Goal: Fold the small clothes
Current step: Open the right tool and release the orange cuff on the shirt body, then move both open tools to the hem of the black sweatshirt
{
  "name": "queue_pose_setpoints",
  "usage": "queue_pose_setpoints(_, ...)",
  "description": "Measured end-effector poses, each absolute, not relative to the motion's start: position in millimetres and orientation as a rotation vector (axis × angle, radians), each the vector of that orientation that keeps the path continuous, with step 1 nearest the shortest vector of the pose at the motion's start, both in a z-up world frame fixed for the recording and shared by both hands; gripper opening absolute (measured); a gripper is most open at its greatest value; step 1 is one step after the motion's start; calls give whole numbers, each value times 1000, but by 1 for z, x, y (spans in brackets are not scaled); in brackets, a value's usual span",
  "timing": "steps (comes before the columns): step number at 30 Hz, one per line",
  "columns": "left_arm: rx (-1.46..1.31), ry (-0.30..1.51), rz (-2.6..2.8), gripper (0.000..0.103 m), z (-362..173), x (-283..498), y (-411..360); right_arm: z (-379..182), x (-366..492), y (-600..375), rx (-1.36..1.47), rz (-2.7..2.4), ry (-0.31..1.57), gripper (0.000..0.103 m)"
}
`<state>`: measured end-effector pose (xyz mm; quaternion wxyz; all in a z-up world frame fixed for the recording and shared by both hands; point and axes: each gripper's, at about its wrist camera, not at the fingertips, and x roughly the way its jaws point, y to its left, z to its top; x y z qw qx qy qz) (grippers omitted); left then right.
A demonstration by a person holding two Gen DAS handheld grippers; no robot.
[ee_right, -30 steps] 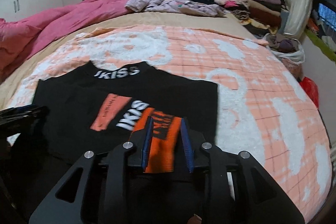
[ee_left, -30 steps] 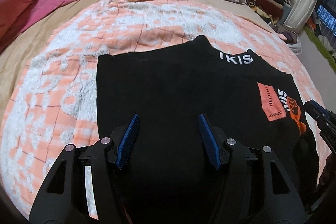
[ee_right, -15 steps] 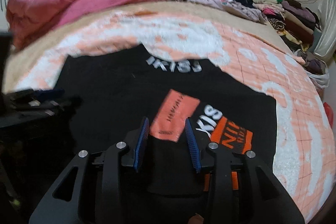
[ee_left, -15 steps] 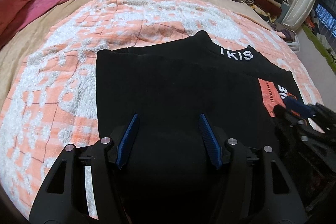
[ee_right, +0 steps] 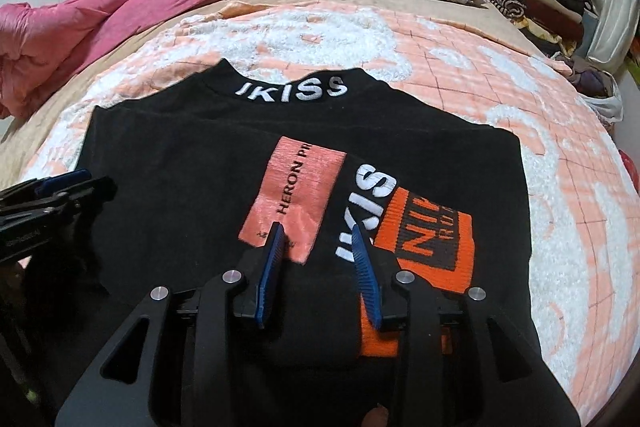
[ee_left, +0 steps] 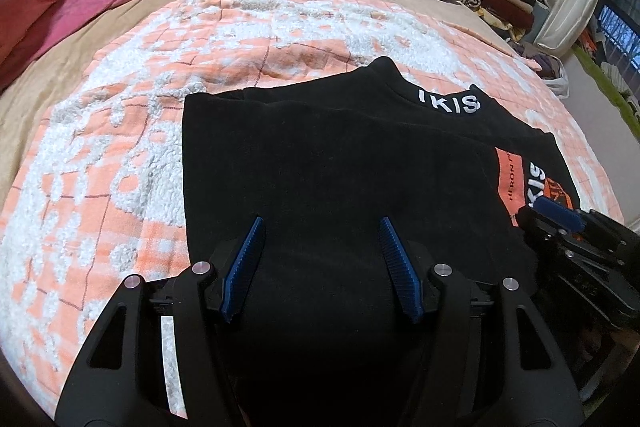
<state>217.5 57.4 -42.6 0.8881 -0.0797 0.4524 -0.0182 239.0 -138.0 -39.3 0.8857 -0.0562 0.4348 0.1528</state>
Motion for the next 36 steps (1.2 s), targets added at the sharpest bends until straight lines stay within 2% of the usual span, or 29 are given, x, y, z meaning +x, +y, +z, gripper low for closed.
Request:
queue_pose_setpoints(2, -160, 938, -37, 52, -41, 216, 57, -32, 229, -136, -107, 342, 885, 41)
queue_pose_setpoints(16, -107, 934, -47, 51, -30, 194, 52, -35, 206, -128, -97, 355, 925, 43)
queue_pose_setpoints(18, -107, 932, -47, 51, -28, 191, 51, -30, 203, -133, -66, 365, 914, 49)
queue_pose_setpoints(22, -112, 927, -48, 51, -23, 185, 51, -20, 193, -143, -24, 365, 892, 54)
queue_pose_setpoints(24, -114, 922, -49, 54, -19, 183, 51, -15, 188, -146, -9, 361, 883, 68)
queue_pose_setpoints(28, -117, 911, -47, 58, -12, 177, 50, -4, 180, -151, 7, 353, 854, 72)
queue_pose_setpoints(30, -116, 904, -44, 62, -9, 175, 50, 1, 177, -154, 12, 349, 842, 79)
queue_pose_setpoints(36, -113, 878, -44, 73, 4, 166, 48, 16, 166, -159, 32, 361, 799, 89)
